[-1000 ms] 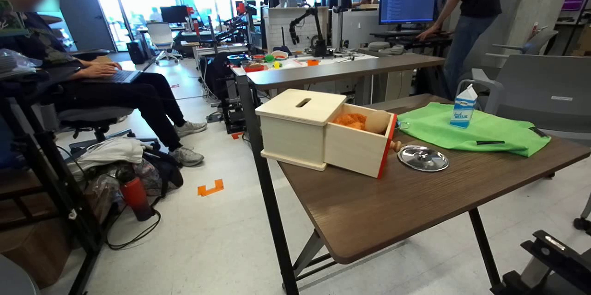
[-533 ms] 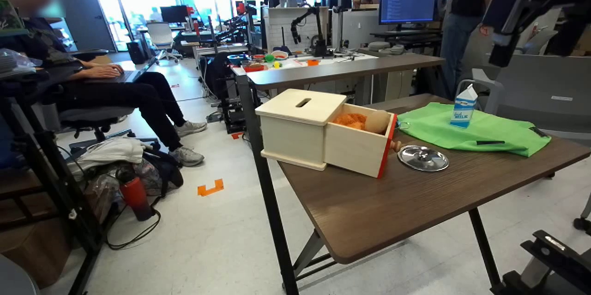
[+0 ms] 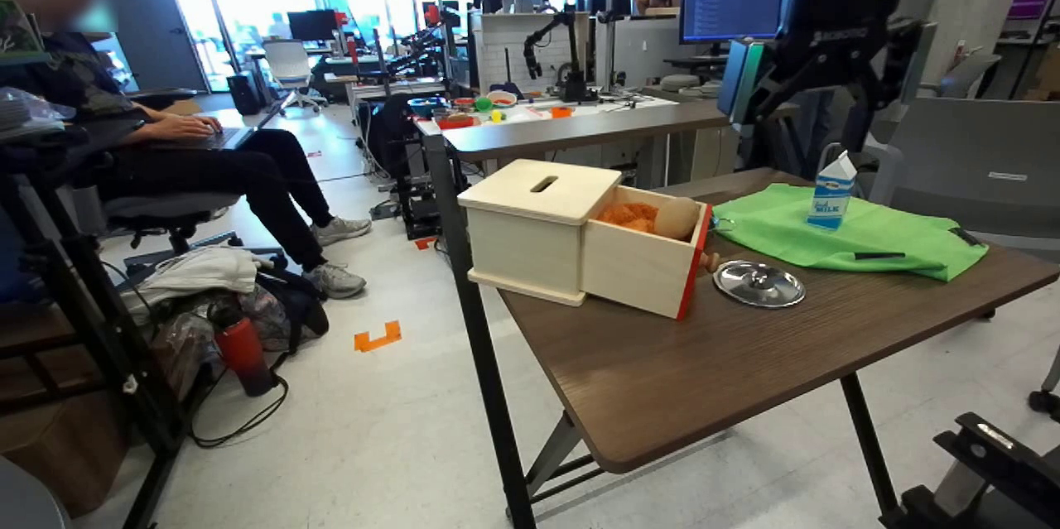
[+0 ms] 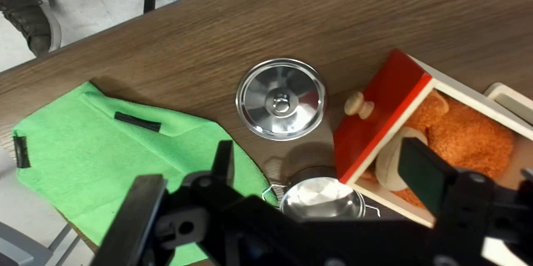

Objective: Remove the brown plushy from the drawer, put it on the table, and then close the drawer

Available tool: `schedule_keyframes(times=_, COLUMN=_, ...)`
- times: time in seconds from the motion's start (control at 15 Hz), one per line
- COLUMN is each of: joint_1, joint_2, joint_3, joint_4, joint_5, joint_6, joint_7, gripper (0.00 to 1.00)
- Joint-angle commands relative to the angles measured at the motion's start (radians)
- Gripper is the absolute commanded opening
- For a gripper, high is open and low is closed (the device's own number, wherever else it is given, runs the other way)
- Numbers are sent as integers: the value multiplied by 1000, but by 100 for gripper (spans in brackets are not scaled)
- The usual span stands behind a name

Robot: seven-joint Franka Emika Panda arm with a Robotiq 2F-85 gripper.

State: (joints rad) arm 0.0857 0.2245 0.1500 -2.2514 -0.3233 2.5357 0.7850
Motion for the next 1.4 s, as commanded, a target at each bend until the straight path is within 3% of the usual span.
schedule_keyframes(times=0.0, joint_1=87, joint_2=151, joint_3=-64, joint_4=176, joint_5=12, joint_6=-4, joint_7=35, gripper=100)
schedule_keyframes(times=0.53, joint_1=172, joint_2=335, joint_3=-103, joint_4=377, joint_5=130, joint_6=-1, joint_7=0, gripper=100)
schedule_keyframes(times=1.33, joint_1=205, joint_2=401, joint_3=-139, joint_4=442, joint_5=184, joint_6=-21, joint_7=-15, gripper=100)
